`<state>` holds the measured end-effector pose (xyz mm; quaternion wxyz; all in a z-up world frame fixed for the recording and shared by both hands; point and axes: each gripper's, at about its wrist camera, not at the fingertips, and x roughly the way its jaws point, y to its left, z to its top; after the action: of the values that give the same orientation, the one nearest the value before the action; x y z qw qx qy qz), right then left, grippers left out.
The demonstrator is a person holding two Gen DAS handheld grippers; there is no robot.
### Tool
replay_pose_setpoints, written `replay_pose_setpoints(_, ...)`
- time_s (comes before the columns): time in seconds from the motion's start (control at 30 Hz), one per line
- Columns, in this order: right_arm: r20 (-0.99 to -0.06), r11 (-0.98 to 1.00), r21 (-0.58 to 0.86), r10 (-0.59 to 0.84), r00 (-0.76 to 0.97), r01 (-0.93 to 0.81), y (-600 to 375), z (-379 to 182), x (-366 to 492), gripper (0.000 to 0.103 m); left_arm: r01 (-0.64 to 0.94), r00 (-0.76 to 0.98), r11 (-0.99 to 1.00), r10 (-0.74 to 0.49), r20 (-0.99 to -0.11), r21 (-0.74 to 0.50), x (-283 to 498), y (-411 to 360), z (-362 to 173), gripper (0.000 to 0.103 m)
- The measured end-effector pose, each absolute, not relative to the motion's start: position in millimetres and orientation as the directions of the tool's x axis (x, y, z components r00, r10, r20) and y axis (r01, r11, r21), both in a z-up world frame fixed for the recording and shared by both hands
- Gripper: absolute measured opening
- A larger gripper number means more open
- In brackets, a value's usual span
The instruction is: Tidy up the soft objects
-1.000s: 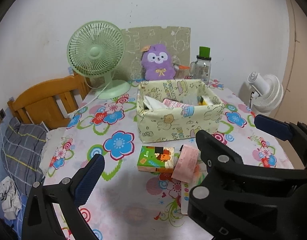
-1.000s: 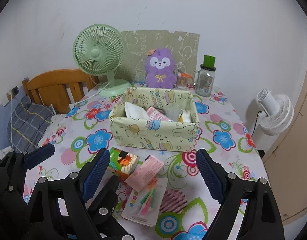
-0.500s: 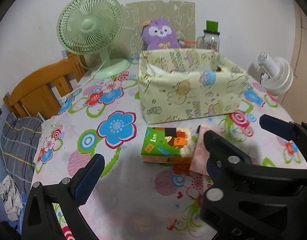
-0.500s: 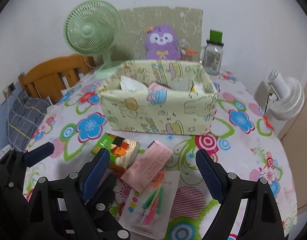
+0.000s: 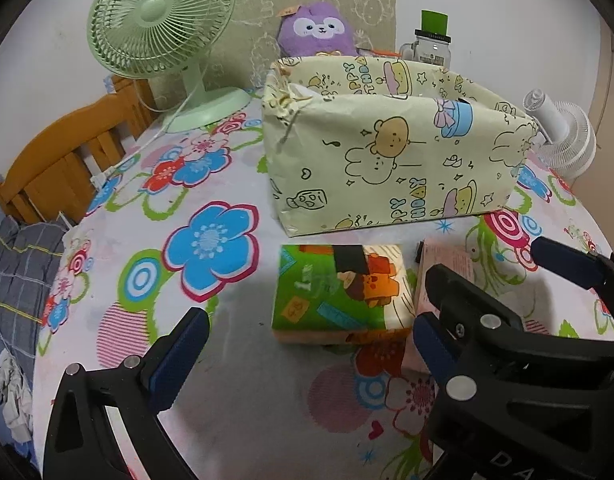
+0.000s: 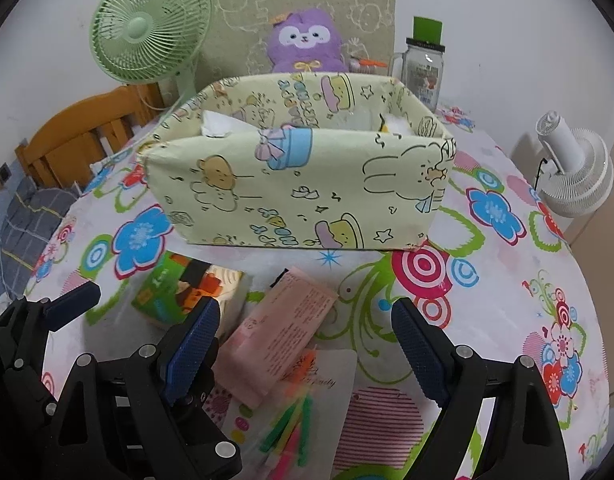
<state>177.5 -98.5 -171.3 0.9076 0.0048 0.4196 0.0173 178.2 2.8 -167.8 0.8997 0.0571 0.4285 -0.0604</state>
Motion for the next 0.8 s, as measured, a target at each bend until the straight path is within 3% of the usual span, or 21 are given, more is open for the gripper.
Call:
replay_pose_setpoints(0.5,-0.795,0.999,0.04,0.022,0.606,0.015,-106.9,-180.6,189.6,0.09,0.168,0.621,0.984,-0.058,-0.781,0.06,185.4,-11.5,-173.6,0.103)
replay_pose_setpoints(0.57,-0.797,0.999,0.041,0.028,0.603,0.009,-105.9,-181.7,191.1,0.09,0.157,0.621,0.987,-0.073,-0.78,0.032,186.9,-6.8,-173.7,0.098)
replay_pose_setpoints(0.63,-0.796,0.998,0.056,0.042,0.604,0.004,-104.0,-181.6,192.3,0.09,0.148,0.612,0.989,-0.092,-0.786,0.0,189.0,-1.8,-173.9,0.081)
replay_pose_setpoints(0.8,-0.8,0.999,0.041,0.043,0.598,-0.016,-91.7,-180.9,194.2,0.09,0.152,0.603,0.988,-0.122,-0.788,-0.036,187.7,7.0,-175.3,0.076)
